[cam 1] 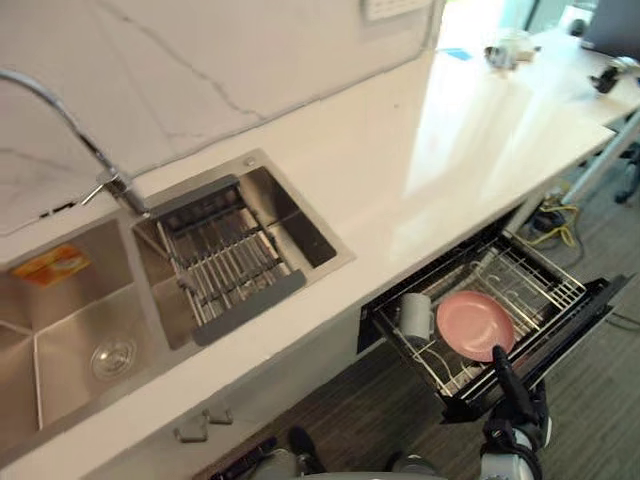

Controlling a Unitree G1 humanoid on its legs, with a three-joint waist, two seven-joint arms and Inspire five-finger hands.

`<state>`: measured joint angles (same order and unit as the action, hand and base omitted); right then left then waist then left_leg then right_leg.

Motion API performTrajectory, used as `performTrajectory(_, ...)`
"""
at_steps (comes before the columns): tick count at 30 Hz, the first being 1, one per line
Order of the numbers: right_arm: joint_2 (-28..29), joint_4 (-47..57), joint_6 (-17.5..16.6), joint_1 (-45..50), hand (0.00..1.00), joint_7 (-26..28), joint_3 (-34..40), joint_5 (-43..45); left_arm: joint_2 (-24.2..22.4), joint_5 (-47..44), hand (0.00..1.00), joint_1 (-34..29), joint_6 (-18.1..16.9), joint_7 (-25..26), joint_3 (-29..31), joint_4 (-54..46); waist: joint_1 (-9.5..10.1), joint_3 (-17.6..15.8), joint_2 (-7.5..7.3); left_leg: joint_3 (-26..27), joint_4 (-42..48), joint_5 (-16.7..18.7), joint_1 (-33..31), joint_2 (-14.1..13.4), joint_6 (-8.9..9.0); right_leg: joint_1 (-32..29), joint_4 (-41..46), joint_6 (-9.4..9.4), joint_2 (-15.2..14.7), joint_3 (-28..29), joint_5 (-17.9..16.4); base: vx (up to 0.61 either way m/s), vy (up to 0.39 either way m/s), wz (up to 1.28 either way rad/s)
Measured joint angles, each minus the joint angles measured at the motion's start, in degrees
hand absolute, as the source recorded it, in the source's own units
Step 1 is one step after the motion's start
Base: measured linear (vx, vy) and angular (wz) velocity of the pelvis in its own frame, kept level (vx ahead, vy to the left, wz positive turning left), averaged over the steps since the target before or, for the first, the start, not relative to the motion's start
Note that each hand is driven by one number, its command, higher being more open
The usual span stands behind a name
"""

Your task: Walk over to the sink, pick up the cup, carry it to the dishwasher, place the cup inside the dishwasher, then close the dishwasher door

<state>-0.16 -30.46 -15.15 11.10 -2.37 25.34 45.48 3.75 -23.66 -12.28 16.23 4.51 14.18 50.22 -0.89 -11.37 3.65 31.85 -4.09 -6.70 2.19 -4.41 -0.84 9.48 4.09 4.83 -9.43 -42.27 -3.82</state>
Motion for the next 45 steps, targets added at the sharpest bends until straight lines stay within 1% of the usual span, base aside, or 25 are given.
performTrajectory(3,-2.7,-3.1,0.0,-3.2,1.00,0.1,-1.2,0.0,0.1,0.1,1.00,-0.1,-1.0,-0.5,0.0,0.6,0.25,0.0,0.00,-1.9,-0.8,-0.6,0.5,0.7,-0.18,0.8,1.0,0.39,-0.6,-1.8,-0.8,-0.01,0.054,0.30)
performTrajectory(5,-4.6,-5.3,0.7,-5.4,1.00,0.1,-2.0,0.0,0.0,0.1,1.00,-0.2,-2.2,-1.5,0.1,1.5,1.51,0.0,0.04,-2.9,-0.8,-0.8,0.2,0.8,-0.08,0.9,1.4,0.44,-0.7,-2.8,-1.1,-0.03,0.053,0.25)
performTrajectory(6,-5.4,-6.0,1.1,-6.3,1.00,0.1,-2.6,0.0,0.0,0.1,1.00,-0.2,-2.6,-2.0,0.1,1.5,1.89,0.0,0.05,-3.4,-0.8,-1.0,0.0,0.8,0.01,0.9,1.5,0.81,-0.7,-3.3,-1.5,-0.04,0.047,0.27)
performTrajectory(11,-9.2,-9.6,4.1,-12.9,1.00,0.1,-5.7,0.2,0.0,0.1,1.00,-0.4,-3.9,-3.7,1.7,2.0,3.66,0.2,0.59,-5.9,0.5,-1.5,-1.9,0.7,0.03,0.9,1.6,0.46,-0.3,-5.7,-1.9,-0.04,0.034,0.25)
performTrajectory(12,-9.5,-9.6,4.7,-14.2,1.00,0.1,-6.0,0.6,0.1,0.4,1.00,-0.4,-4.1,-3.7,2.1,2.3,4.27,0.2,0.77,-6.3,0.7,-1.6,-2.3,0.6,-0.16,0.9,1.6,0.48,-0.1,-6.2,-1.9,-0.01,0.012,0.20)
performTrajectory(14,-9.8,-9.7,5.1,-16.0,1.00,0.1,-7.0,1.9,0.2,0.6,1.00,-0.7,-4.2,-4.2,2.3,2.5,4.50,0.2,1.08,-7.5,1.1,-2.2,-3.0,0.5,-0.63,0.9,1.6,0.37,0.1,-7.3,-2.1,0.01,-0.014,0.29)
performTrajectory(18,-9.9,-9.6,4.9,-19.4,1.00,0.1,-9.2,2.6,0.3,0.7,1.00,-1.0,-4.3,-6.1,3.1,2.7,5.30,0.1,1.56,-8.3,1.4,-2.6,-3.9,0.1,-0.49,0.9,1.8,-0.15,0.6,-8.4,-2.2,0.02,-0.030,0.14)
performTrajectory(22,-9.4,-6.0,4.9,-18.0,1.00,2.5,-15.1,2.0,0.5,0.5,1.00,-1.3,-6.3,-8.1,3.5,4.2,4.86,0.1,1.92,-7.1,1.5,-2.8,-4.0,-1.0,-0.14,0.1,1.7,-0.93,1.4,-6.9,-2.6,-0.02,-0.014,-0.19)
performTrajectory(25,-9.2,-2.1,5.3,-14.6,1.00,3.8,-20.8,-0.4,0.3,-6.3,1.00,-2.1,-7.4,-10.8,3.3,4.1,4.88,0.1,1.98,-6.1,1.9,-3.0,-3.9,-2.0,0.45,-0.7,1.8,-1.11,1.9,-6.3,-3.8,-0.04,0.003,-0.15)
performTrajectory(26,-9.8,-1.2,5.5,-11.9,1.00,5.8,-22.9,-3.2,-0.3,-10.8,1.00,-2.7,-7.3,-11.4,3.2,4.0,4.90,0.2,1.81,-5.9,2.3,-2.8,-4.1,-2.3,0.76,-0.8,1.8,-1.25,2.1,-6.3,-4.0,-0.03,-0.002,-0.09)
performTrajectory(29,-11.4,-1.0,7.1,-5.2,1.00,11.9,-29.4,-10.6,-1.2,-16.7,1.00,-4.0,-7.9,-13.3,1.9,3.5,4.97,0.9,1.30,-5.5,2.5,-2.3,-4.5,-2.5,1.23,-1.2,1.9,-1.32,2.1,-6.4,-4.8,0.04,-0.004,0.01)
performTrajectory(30,-10.8,-3.0,7.9,-3.3,1.00,13.9,-31.5,-14.4,-1.4,-18.7,1.00,-4.1,-7.9,-14.2,1.5,2.8,5.19,1.4,1.00,-5.3,2.5,-2.1,-4.9,-2.5,1.44,-1.7,2.4,-1.09,1.9,-6.4,-5.2,0.08,-0.007,0.03)
performTrajectory(31,-10.0,-4.8,8.4,-2.7,1.00,14.6,-31.9,-15.7,-1.5,-20.1,1.00,-4.1,-7.8,-14.8,1.5,2.1,5.25,1.4,0.84,-5.2,2.5,-1.9,-5.0,-2.4,1.57,-1.9,2.9,-0.91,1.7,-6.4,-5.6,0.10,-0.006,0.10)
performTrajectory(32,-7.9,-8.8,8.7,-1.5,1.00,15.1,-31.9,-16.4,-1.6,-22.8,1.00,-4.0,-7.5,-16.1,1.5,1.2,5.53,1.8,0.14,-5.2,2.3,-1.8,-5.3,-2.1,1.64,-2.6,4.4,-0.52,0.9,-6.5,-6.6,0.14,-0.006,0.14)
performTrajectory(34,-5.5,-13.5,8.6,-0.7,1.00,13.9,-29.0,-18.4,-0.5,-24.9,1.00,-3.4,-5.8,-16.3,0.9,1.2,5.68,2.0,-0.38,-4.8,2.3,-1.0,-5.4,-1.2,1.53,-3.5,8.0,-0.28,-1.4,-6.3,-8.1,0.16,0.006,0.09)
performTrajectory(36,-4.9,-15.9,4.4,-0.4,1.00,11.1,-20.5,-24.1,1.3,-24.6,1.00,-3.3,-4.1,-17.6,-1.4,1.7,4.61,2.3,-1.30,-4.8,2.1,0.9,-5.1,0.9,0.96,-4.3,13.5,1.49,-5.3,-6.2,-10.2,0.23,0.053,0.13)
performTrajectory(37,-5.4,-16.3,3.4,0.0,1.00,10.1,-18.6,-25.4,1.8,-24.3,1.00,-3.2,-3.9,-17.7,-2.1,2.0,4.34,2.3,-1.43,-4.9,1.9,1.4,-4.8,1.5,1.04,-4.6,15.5,1.80,-6.4,-5.5,-10.4,0.26,0.101,0.14)
performTrajectory(38,-6.6,-16.4,2.2,1.1,1.00,8.2,-15.2,-27.7,2.5,-21.5,1.00,-2.9,-3.4,-18.3,-3.6,2.0,3.85,2.4,-1.62,-5.1,1.5,2.1,-3.8,2.4,1.02,-6.1,21.1,1.78,-8.7,-2.9,-10.4,0.24,0.126,0.17)
performTrajectory(39,-7.6,-17.0,2.0,2.1,1.00,6.7,-12.6,-29.8,3.8,-18.3,1.00,-2.9,-2.4,-19.3,-4.9,2.1,2.88,3.0,-2.92,-5.7,0.9,2.5,-2.8,3.4,0.74,-8.9,28.8,1.54,-12.0,1.4,-10.1,0.27,0.125,0.23)
performTrajectory(40,-7.9,-17.6,2.0,2.6,1.00,6.0,-11.5,-30.9,4.9,-16.5,1.00,-2.7,-1.6,-20.0,-5.3,2.4,2.40,3.3,-3.70,-6.3,0.6,2.8,-2.4,4.0,0.67,-10.7,32.6,1.26,-13.3,4.3,-9.3,0.29,0.085,0.40)
performTrajectory(41,-8.2,-19.1,2.3,3.5,1.00,4.8,-10.0,-32.8,6.8,-14.0,1.00,-2.1,0.0,-20.7,-6.4,2.5,1.20,3.8,-4.94,-8.0,0.5,3.6,-1.3,4.5,0.52,-13.8,39.7,1.10,-14.3,10.7,-5.6,0.25,0.027,0.46)
performTrajectory(42,-8.2,-20.0,2.6,3.7,1.00,4.3,-9.5,-33.7,7.8,-13.1,1.00,-1.6,0.7,-20.8,-7.3,2.7,0.53,3.7,-4.95,-9.1,0.7,4.1,-0.4,4.3,0.38,-15.3,43.4,0.75,-14.4,13.8,-2.9,0.30,-0.022,0.70)
performTrajectory(43,-8.0,-22.2,3.0,4.8,1.00,3.7,-8.7,-34.8,9.5,-12.1,1.00,-0.2,2.0,-20.6,-8.5,4.0,-0.73,3.6,-5.22,-11.3,1.5,5.5,0.7,3.3,0.02,-17.6,47.7,1.43,-13.7,18.1,-3.4,0.27,-0.075,0.76)
performTrajectory(44,-7.2,-24.0,3.7,5.3,1.00,3.5,-8.2,-35.7,10.2,-11.6,1.00,0.9,3.1,-19.6,-9.4,4.5,-1.49,3.6,-4.94,-13.2,2.5,6.7,1.2,1.7,0.50,-19.3,46.7,1.76,-11.4,20.1,-8.4,0.24,-0.088,0.76)
performTrajectory(45,-6.6,-24.9,3.9,5.5,1.00,3.4,-8.0,-35.6,10.4,-11.3,1.00,1.4,3.5,-19.2,-9.8,4.7,-1.79,3.6,-4.63,-14.2,2.9,7.0,1.4,0.9,0.75,-20.1,44.7,1.63,-10.2,20.5,-9.7,0.21,-0.098,0.70)
